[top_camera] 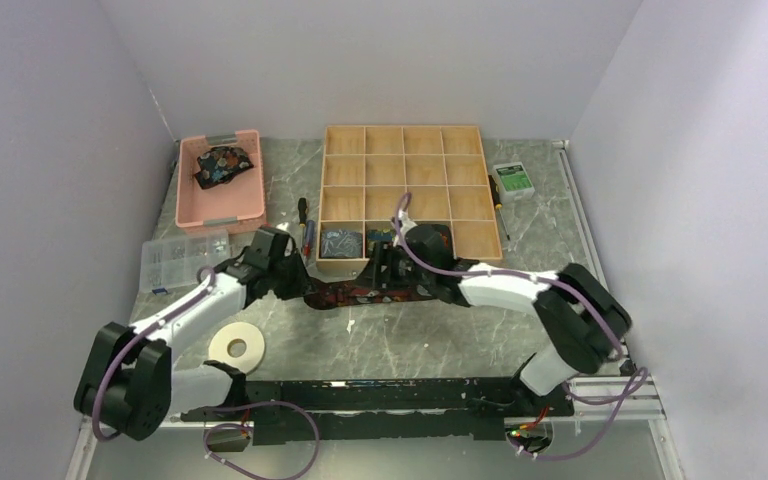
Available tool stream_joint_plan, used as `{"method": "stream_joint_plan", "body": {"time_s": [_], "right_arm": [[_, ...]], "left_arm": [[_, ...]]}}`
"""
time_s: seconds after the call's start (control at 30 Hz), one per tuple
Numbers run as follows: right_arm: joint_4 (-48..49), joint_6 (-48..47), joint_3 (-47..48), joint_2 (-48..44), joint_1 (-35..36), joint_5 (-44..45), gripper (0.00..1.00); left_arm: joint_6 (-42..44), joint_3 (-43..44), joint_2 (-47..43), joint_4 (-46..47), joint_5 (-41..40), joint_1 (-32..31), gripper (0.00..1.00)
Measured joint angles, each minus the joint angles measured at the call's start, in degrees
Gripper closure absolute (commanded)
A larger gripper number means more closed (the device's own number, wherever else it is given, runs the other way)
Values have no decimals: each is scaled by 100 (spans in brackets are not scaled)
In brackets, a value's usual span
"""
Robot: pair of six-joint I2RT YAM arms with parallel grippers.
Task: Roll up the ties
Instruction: Roll the tie at the center of the board.
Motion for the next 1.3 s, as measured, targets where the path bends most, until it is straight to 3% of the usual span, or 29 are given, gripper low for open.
{"method": "stream_joint_plan", "body": {"time_s": [0.4,0.73,0.97,1.1,1.3], "right_arm": [[-1123,-485,-1541,-2433,-625,1228,36],[-1384,-632,-1941,-3139,-975,1340,36],[-1591,-671,-2068,-3412,-1139,1327,36],[-1591,-704,-2085,-3477,-1191,1318,36],[-1591,-708,-2098,-3440,-1231,1311,36]], "left_arm": [[44,2752,2382,-2820,-2951,-1687,97],[-584,4996,4511,-4957,-4564,-2767,97],[-737,5794,5300,-5648,-4868,-3161,97],[-734,5886,5320,-5626,-4765,-3276,83],[-664,5884,5320,-5224,-4323,-3434,70]]}}
